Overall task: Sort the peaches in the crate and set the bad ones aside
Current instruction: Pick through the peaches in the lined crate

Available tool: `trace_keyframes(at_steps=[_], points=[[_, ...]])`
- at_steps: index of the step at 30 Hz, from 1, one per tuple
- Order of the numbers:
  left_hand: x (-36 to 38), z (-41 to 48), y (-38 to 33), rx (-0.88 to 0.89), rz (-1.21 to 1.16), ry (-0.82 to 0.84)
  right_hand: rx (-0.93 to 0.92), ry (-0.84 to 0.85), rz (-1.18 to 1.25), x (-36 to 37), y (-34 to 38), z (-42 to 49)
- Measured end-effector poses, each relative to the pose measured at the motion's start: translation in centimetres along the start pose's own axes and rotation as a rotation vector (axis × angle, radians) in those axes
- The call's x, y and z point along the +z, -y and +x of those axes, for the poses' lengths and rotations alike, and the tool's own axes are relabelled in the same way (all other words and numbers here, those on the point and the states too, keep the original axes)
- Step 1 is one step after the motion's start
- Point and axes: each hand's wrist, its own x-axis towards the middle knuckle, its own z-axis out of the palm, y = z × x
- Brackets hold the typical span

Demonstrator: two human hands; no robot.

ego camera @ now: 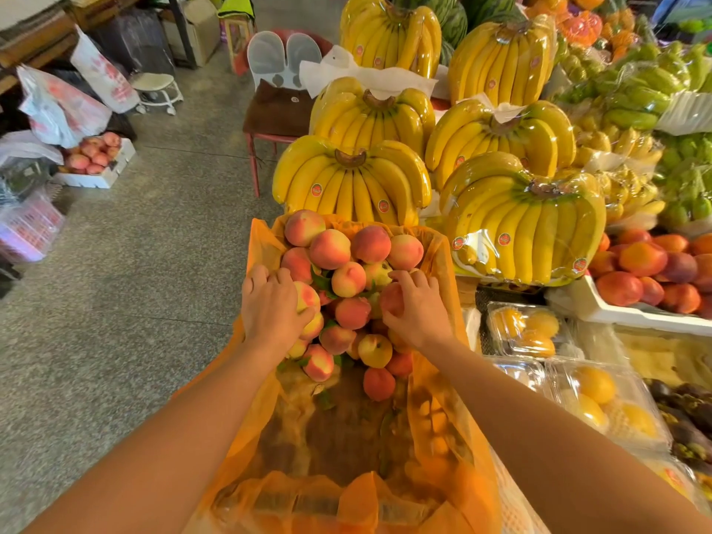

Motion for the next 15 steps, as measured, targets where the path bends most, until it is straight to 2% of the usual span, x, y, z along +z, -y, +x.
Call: trace_keyframes(at_steps=[8,15], points=[[0.3,0.1,-0.3,-0.023,-0.028,0.001,-0.076,0.056,-0.255,1.2,0.7,-0.1],[0.1,0.0,-0.2,-0.017,-0.025,0.007,-0.083,0.078,-0.28,1.5,0.9,0.1]])
